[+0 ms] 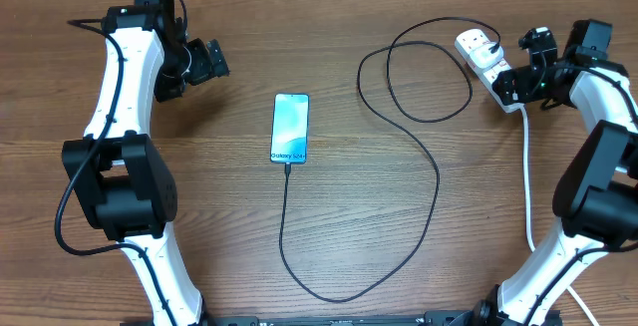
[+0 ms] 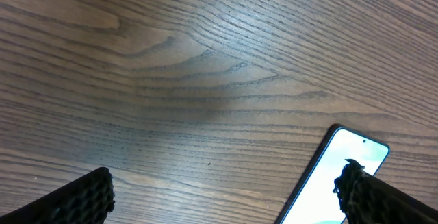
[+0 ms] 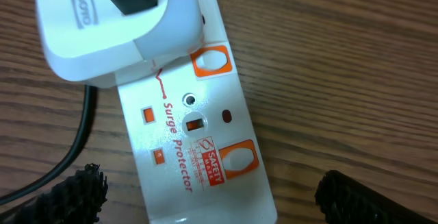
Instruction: Plug charger to phone and switch on socket
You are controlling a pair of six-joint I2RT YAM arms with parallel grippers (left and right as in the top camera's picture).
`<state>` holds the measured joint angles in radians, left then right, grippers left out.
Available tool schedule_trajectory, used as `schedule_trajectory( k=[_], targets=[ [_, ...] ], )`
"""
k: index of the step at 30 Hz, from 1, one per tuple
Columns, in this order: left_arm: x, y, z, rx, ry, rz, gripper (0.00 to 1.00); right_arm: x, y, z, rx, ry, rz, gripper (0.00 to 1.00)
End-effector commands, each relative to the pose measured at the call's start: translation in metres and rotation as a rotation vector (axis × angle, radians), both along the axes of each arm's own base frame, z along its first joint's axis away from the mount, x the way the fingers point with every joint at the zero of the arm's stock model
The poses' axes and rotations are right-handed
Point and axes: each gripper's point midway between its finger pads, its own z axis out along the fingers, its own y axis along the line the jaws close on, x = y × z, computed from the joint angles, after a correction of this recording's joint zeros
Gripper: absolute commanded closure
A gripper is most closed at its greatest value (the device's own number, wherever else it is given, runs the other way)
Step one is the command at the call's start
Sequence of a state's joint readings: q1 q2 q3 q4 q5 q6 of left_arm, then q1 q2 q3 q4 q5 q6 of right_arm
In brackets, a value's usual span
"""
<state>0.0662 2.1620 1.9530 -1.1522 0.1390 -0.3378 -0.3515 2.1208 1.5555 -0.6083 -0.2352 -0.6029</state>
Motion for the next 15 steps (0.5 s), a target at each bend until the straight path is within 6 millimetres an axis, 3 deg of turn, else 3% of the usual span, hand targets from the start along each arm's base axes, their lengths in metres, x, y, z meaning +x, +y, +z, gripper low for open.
schedule_trajectory(
  k=[1, 5, 15],
  targets=[
    [0.002, -0.002, 0.006, -0.006, -0.016, -0.003, 0.0, -0.005, 0.009, -0.032, 0.041, 0.048, 0.023, 0.0],
    [0.002, -0.002, 0.006, -0.006, -0.016, -0.003, 0.0, -0.004, 0.009, -0.034, 0.041, 0.047, 0.023, 0.0],
    [0.002, -0.002, 0.006, -0.006, -0.016, -0.003, 0.0, -0.016, 0.008, -0.04, 0.036, 0.107, 0.011, 0.18]
  ],
)
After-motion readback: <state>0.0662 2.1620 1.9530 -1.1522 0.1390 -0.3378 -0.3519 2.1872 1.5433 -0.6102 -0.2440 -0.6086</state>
